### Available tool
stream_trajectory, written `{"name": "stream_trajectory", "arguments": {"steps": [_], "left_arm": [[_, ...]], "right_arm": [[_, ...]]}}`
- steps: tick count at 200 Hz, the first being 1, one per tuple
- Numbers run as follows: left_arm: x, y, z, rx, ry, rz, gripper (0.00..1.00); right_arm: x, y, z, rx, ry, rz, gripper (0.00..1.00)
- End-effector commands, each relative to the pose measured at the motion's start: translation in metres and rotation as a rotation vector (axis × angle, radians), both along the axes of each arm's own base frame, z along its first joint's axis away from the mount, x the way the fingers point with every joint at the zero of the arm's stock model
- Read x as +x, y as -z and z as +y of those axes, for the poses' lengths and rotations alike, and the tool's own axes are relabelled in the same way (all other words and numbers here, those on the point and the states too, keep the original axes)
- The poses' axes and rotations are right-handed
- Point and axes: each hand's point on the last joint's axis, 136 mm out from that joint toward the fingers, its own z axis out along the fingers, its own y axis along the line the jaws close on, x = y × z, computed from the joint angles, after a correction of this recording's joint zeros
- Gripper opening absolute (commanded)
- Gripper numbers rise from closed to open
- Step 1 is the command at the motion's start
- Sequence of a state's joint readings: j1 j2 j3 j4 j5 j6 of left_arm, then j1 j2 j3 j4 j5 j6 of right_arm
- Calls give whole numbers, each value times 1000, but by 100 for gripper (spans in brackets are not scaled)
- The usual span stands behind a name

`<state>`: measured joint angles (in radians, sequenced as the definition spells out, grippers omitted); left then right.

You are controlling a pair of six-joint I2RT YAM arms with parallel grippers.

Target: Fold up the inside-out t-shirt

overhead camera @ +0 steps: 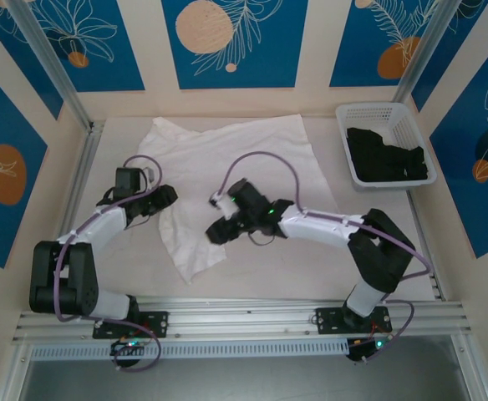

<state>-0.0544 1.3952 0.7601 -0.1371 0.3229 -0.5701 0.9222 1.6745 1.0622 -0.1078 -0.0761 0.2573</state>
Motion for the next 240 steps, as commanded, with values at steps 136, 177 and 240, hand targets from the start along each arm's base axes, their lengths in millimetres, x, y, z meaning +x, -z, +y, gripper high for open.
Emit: {"name": "stream_trajectory", "arguments": {"steps": [136, 177, 240], "left_arm": [[55, 40, 91, 176, -233, 84, 56], [81, 45, 93, 165, -193, 115, 56], [110, 61, 85, 117, -145, 146, 56]], "right_arm": [[-81, 84, 78, -183, -398, -157, 22], [-84, 21, 96, 23, -377, -119, 0], [-81, -42, 94, 237, -343, -41, 0]]}}
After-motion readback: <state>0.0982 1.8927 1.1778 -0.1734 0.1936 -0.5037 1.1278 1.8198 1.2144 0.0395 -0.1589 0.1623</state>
